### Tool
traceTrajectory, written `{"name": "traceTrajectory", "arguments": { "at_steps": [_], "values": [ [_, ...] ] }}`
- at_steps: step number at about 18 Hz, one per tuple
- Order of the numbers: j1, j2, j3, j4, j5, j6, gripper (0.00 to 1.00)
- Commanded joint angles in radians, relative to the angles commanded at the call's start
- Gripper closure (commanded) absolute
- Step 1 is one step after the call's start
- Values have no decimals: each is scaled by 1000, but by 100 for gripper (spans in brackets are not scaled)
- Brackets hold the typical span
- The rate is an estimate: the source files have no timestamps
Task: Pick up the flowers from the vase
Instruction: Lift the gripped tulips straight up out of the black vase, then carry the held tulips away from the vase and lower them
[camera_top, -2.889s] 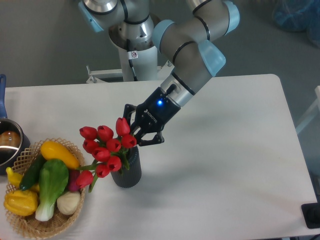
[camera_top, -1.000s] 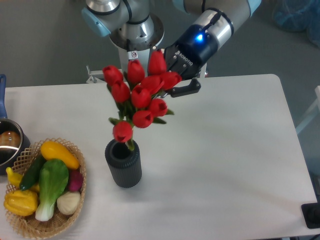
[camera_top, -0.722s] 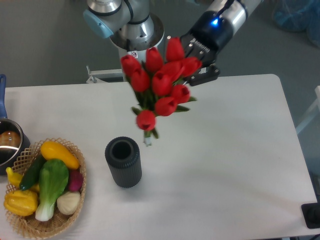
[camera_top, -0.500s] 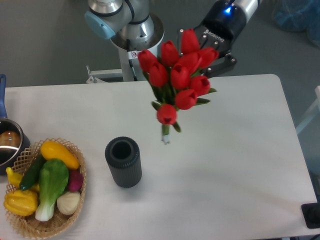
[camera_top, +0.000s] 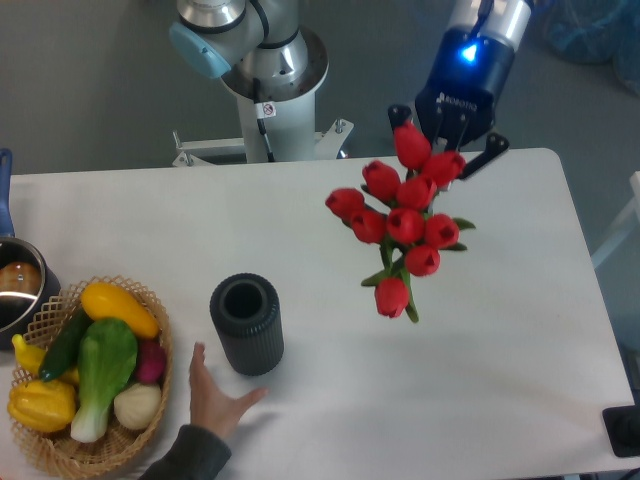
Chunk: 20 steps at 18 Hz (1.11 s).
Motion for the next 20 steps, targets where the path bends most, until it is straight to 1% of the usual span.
{"name": "traceTrajectory", "arguments": {
  "at_steps": [3, 5, 6, 8, 9, 10, 11, 14, 16, 18, 20],
  "values": [
    [-6, -52, 12, -14, 84, -5, 100],
    [-9, -106, 5, -21, 200, -5, 100],
    [-18, -126, 12, -25, 263, -5, 100],
    [-26, -172, 26, -23, 340, -5, 100],
    [-28, -192, 47, -25, 363, -9, 100],
    [-38, -206, 80, -34, 382, -12, 100],
    [-55, -221, 98, -43, 405, -14, 100],
    [-89, -255, 130, -51, 492, -43, 100],
    [-115, -282, 152, -49, 558, -34, 100],
    [-155, -310, 190, -55, 620, -32, 100],
    [-173, -324, 209, -64, 661, -29, 100]
  ]
}}
